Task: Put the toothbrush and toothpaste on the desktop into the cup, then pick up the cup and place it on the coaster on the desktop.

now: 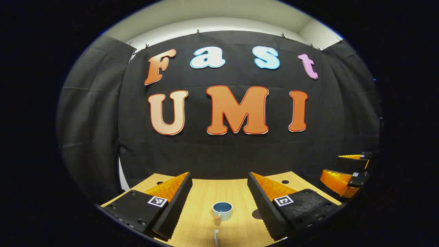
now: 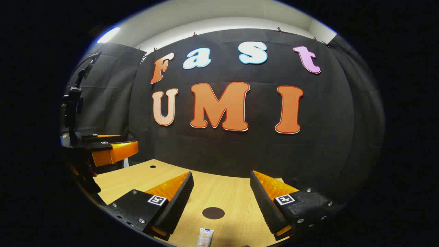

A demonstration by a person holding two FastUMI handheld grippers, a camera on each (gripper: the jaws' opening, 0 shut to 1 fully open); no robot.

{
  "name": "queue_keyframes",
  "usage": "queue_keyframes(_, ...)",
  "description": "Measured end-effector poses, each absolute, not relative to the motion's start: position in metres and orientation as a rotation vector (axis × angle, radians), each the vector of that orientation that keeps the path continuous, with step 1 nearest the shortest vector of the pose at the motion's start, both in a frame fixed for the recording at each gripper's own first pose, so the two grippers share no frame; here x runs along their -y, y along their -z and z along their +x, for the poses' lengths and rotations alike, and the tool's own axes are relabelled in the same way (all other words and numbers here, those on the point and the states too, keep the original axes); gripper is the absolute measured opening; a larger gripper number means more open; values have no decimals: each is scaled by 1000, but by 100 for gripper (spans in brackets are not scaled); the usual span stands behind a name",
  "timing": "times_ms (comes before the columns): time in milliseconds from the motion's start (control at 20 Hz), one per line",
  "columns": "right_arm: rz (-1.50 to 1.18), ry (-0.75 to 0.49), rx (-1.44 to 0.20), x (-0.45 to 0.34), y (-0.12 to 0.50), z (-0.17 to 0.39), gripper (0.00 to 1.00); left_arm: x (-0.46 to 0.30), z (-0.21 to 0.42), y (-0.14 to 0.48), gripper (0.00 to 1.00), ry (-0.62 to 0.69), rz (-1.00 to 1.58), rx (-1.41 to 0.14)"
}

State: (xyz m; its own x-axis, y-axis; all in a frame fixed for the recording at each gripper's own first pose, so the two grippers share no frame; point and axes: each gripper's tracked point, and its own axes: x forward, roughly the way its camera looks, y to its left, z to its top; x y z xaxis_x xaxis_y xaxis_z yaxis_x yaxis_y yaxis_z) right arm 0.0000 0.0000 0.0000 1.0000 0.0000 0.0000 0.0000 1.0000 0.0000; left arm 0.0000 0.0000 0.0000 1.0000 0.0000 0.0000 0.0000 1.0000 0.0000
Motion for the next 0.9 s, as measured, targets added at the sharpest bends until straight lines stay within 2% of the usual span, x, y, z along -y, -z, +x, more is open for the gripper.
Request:
queue_keyframes(350, -4, 41, 5, -17, -3, 12, 99, -26, 11, 4, 97, 27, 8, -13)
queue_keyframes(900, -31, 105, -57, -26, 9, 15, 99, -31, 32, 34, 97, 103, -26, -135)
